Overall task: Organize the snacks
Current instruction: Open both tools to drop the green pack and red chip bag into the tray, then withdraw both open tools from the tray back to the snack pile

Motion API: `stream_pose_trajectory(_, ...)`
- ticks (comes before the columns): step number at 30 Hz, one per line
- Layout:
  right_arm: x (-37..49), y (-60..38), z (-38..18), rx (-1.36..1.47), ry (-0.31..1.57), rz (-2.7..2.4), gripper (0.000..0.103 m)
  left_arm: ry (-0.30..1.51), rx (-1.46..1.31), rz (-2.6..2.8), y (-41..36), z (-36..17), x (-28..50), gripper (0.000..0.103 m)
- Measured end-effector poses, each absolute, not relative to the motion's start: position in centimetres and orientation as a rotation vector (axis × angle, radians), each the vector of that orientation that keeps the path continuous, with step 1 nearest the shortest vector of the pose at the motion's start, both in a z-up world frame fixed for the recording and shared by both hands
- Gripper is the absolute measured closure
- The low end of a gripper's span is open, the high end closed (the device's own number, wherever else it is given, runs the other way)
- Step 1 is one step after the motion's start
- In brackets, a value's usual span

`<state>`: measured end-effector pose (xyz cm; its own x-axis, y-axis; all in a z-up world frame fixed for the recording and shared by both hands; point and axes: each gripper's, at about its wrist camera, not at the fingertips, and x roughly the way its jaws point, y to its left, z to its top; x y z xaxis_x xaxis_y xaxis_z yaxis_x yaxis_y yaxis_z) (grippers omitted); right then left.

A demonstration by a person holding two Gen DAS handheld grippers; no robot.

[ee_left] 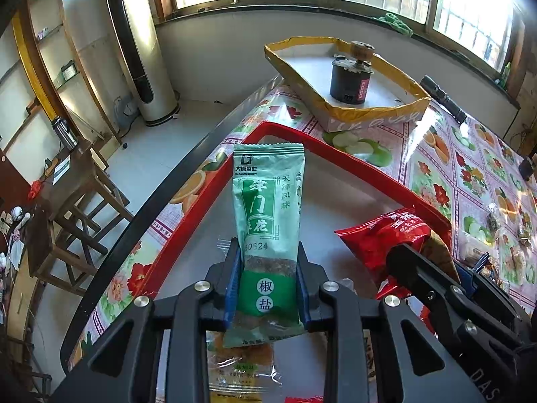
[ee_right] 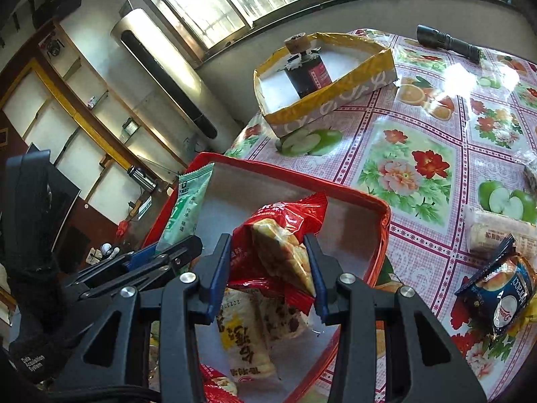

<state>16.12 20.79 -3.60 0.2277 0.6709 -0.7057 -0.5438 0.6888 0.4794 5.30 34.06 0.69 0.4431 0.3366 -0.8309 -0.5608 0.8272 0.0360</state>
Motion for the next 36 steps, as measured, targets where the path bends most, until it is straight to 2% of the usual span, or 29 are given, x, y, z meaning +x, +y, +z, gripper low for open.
stream_pose_trajectory(8,16.4,20.7,-3.7,0.162,1.070,0.849,0.055,0.972,-0.266,0.569,34.3,0.5,5.2,0.069)
stream_pose_trajectory(10,16.4,20.5,-3.6,0.168,1.071,0.842,0.052,0.969,-0.281,0.570,34.5,0.7,4.9,0.064)
stream_pose_trajectory(12,16.4,20.0,-3.2,0.179,1.058,0.832,0.046,0.958,-0.297,0.572,34.6,1.0,4.6,0.054)
stream_pose_trajectory(17,16.1,18.3,-1.8,0.206,1.026,0.826,0.044,0.916,-0.312,0.582,34.3,2.8,3.4,0.052)
stream_pose_trajectory(21,15.7,15.8,-0.9,0.237,1.005,0.814,0.044,0.886,-0.303,0.559,33.0,4.1,2.8,0.044)
stream_pose_trajectory(30,14.9,6.7,-0.8,0.280,0.986,0.675,0.044,0.888,-0.246,0.445,27.3,5.0,3.8,0.043)
stream_pose_trajectory(36,15.0,0.9,-1.1,0.285,0.972,0.583,0.043,0.910,-0.194,0.366,23.1,4.8,4.7,0.038)
